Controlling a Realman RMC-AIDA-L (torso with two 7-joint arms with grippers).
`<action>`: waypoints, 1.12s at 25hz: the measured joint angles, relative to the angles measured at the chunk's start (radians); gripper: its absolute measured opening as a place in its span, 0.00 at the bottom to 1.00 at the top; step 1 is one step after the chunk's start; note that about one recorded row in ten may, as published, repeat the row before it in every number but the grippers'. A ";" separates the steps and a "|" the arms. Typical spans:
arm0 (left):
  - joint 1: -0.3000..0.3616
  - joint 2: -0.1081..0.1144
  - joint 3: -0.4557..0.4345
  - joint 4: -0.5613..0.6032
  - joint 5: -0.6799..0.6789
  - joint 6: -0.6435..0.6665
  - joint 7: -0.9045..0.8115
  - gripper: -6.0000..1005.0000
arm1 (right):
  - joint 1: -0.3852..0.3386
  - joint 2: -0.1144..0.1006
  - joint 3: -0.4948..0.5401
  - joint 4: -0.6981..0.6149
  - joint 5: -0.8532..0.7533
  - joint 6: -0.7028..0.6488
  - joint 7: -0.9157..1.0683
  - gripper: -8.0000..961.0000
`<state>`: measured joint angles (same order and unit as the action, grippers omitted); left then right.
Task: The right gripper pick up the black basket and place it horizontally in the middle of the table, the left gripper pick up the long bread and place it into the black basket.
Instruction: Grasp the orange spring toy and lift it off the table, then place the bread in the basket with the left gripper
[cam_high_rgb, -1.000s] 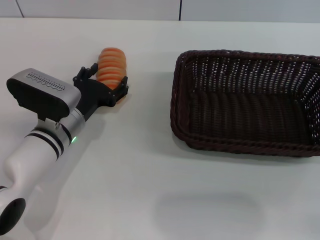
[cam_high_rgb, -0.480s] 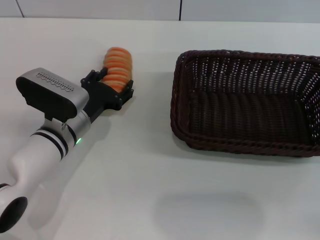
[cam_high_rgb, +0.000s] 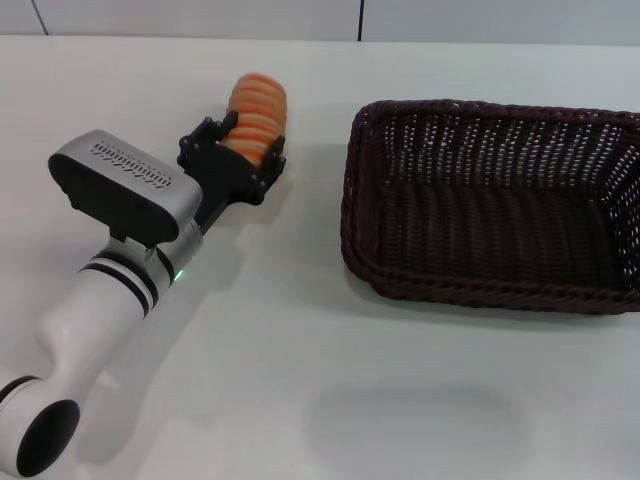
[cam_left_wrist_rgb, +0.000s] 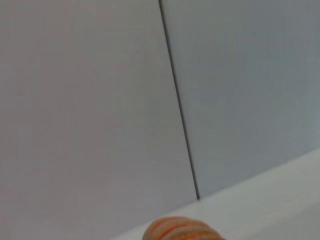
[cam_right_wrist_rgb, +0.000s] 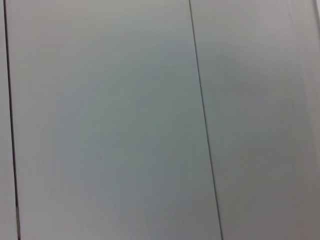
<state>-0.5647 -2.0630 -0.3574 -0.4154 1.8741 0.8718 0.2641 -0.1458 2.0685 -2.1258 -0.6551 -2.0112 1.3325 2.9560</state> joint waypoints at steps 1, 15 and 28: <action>0.003 0.000 0.000 -0.001 0.007 0.018 0.000 0.64 | 0.002 0.000 0.000 -0.001 -0.001 0.009 0.000 0.88; 0.040 0.001 -0.019 -0.024 0.046 0.244 -0.012 0.56 | 0.041 0.002 0.017 0.007 0.003 0.145 0.000 0.88; 0.053 0.001 -0.027 -0.026 0.048 0.354 -0.013 0.45 | 0.065 0.006 0.010 0.032 0.000 0.140 0.000 0.88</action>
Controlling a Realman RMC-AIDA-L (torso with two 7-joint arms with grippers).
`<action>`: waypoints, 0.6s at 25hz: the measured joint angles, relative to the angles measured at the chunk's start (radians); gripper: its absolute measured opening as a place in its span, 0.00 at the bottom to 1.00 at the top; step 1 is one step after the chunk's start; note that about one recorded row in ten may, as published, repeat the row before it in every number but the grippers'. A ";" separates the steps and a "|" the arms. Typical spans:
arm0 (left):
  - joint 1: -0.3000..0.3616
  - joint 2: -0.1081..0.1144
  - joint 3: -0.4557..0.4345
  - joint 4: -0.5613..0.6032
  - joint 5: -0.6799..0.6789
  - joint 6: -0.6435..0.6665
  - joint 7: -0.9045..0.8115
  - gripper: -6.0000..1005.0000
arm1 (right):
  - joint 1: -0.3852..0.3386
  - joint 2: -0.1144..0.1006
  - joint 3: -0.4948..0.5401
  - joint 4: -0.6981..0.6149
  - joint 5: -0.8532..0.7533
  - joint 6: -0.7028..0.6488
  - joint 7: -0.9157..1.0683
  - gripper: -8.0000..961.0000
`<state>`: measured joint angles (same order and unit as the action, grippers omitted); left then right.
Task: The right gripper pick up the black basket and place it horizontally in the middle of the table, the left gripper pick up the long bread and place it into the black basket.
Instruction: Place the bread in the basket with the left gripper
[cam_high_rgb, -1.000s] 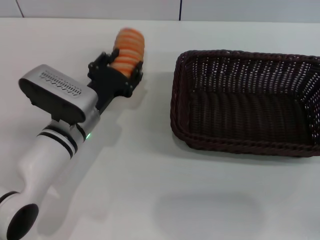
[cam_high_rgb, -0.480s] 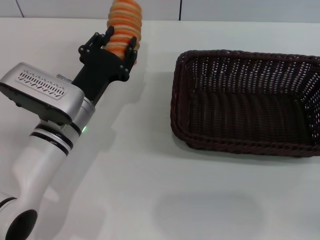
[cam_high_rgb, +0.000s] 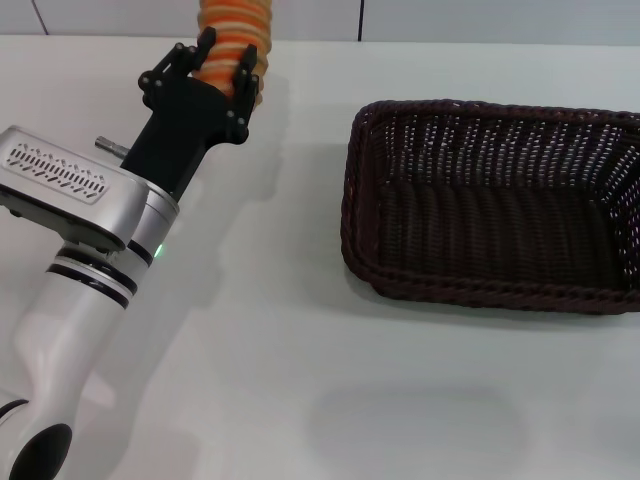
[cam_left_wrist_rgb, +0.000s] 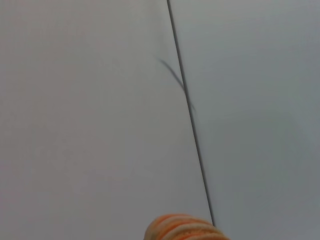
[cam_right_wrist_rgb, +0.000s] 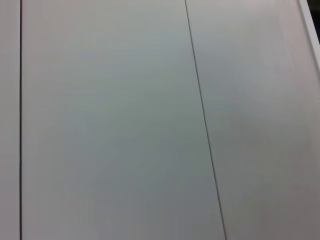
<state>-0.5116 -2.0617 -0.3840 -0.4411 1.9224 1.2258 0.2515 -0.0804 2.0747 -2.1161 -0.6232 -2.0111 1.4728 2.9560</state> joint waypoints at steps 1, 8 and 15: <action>0.001 0.000 0.000 0.000 0.000 0.004 0.000 0.44 | -0.002 0.000 0.000 -0.002 0.000 0.001 0.000 0.88; 0.003 0.000 0.006 -0.002 0.002 0.055 0.000 0.37 | -0.004 0.002 -0.001 0.003 0.004 -0.001 0.000 0.88; 0.048 0.001 0.003 -0.027 0.095 0.172 -0.031 0.34 | 0.002 0.002 -0.001 0.020 0.000 -0.004 0.000 0.88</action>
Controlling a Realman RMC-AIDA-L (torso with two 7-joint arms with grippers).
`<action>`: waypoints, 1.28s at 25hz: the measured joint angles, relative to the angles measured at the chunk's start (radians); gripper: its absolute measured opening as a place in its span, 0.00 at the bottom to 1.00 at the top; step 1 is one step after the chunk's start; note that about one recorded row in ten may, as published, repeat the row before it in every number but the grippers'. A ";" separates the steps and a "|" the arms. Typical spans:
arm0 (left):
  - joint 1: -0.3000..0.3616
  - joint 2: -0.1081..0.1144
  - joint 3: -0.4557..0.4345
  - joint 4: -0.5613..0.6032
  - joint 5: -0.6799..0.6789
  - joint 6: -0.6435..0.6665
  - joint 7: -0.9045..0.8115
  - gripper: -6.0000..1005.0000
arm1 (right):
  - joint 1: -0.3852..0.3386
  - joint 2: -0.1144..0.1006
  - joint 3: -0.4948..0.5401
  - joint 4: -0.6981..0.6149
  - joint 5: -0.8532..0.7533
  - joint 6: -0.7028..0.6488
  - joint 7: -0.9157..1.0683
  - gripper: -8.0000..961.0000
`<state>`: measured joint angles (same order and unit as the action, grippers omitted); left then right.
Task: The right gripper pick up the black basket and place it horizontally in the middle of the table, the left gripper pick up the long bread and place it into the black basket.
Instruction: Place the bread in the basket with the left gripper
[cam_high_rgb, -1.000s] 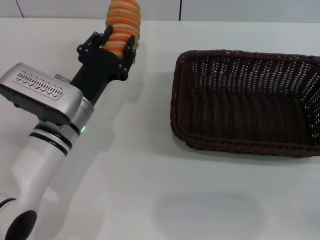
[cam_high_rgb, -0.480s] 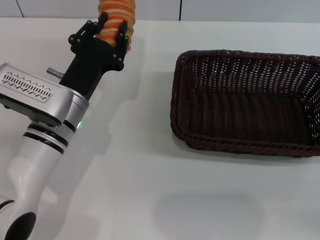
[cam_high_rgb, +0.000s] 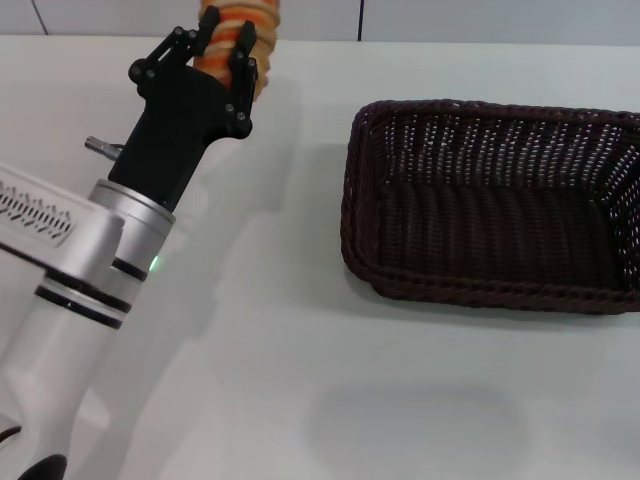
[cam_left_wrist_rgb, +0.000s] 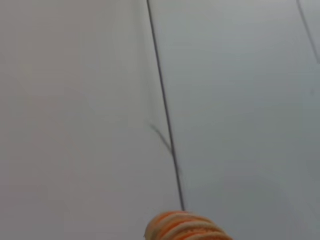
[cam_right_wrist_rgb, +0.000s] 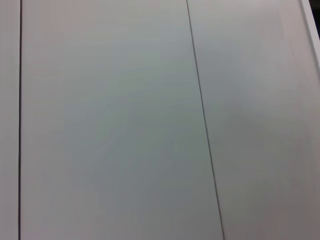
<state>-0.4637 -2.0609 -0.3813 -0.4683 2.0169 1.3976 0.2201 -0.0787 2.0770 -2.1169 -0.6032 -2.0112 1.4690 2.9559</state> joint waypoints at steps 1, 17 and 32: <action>0.003 0.000 0.000 0.000 0.009 0.008 -0.008 0.33 | 0.001 0.000 0.000 0.002 0.000 0.000 0.000 0.88; 0.044 0.000 0.004 -0.012 0.295 0.045 -0.090 0.23 | -0.002 0.003 -0.003 0.007 0.001 -0.001 0.000 0.88; -0.023 -0.012 0.015 -0.023 0.425 -0.080 -0.158 0.20 | 0.007 0.002 -0.015 0.006 -0.001 0.007 0.000 0.88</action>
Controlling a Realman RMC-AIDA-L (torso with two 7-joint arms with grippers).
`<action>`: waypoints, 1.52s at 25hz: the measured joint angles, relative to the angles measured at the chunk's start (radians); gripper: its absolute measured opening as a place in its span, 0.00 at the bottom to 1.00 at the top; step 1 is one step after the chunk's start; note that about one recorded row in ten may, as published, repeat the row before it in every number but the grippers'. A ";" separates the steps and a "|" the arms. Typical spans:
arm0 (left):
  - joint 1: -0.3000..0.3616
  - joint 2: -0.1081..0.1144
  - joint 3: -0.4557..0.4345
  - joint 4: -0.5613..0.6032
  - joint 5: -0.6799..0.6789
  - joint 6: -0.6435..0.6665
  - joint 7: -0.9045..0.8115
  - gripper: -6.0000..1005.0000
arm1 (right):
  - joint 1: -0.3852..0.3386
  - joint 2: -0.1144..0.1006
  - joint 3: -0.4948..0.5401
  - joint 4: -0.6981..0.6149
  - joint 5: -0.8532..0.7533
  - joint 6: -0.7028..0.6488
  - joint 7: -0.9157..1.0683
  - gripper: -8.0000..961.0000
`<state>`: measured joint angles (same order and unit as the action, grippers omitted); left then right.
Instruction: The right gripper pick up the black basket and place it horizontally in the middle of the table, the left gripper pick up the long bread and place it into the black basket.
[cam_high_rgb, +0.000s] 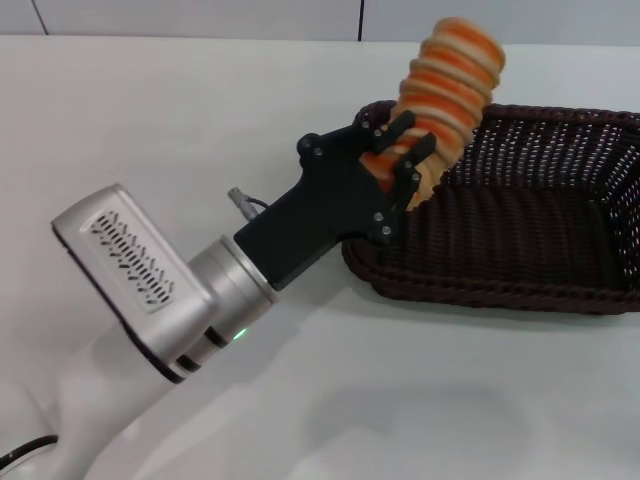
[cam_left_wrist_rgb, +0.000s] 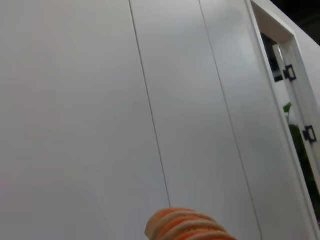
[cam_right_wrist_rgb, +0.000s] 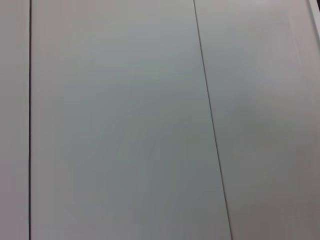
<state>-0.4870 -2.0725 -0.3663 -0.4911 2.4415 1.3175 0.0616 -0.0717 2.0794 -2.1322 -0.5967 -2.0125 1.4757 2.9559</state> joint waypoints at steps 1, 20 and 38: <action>-0.008 0.000 0.002 0.000 0.000 -0.020 -0.002 0.20 | 0.000 0.000 0.000 0.000 0.000 0.000 0.000 0.88; -0.087 -0.005 0.019 -0.042 0.053 -0.197 -0.019 0.29 | 0.001 -0.001 0.004 0.000 0.007 0.002 0.000 0.88; -0.026 0.003 -0.206 -0.045 0.051 -0.183 0.026 0.86 | -0.005 0.001 -0.023 0.012 0.005 0.027 0.000 0.88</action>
<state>-0.5134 -2.0691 -0.5725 -0.5358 2.4927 1.1346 0.0875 -0.0767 2.0801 -2.1549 -0.5849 -2.0074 1.5030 2.9559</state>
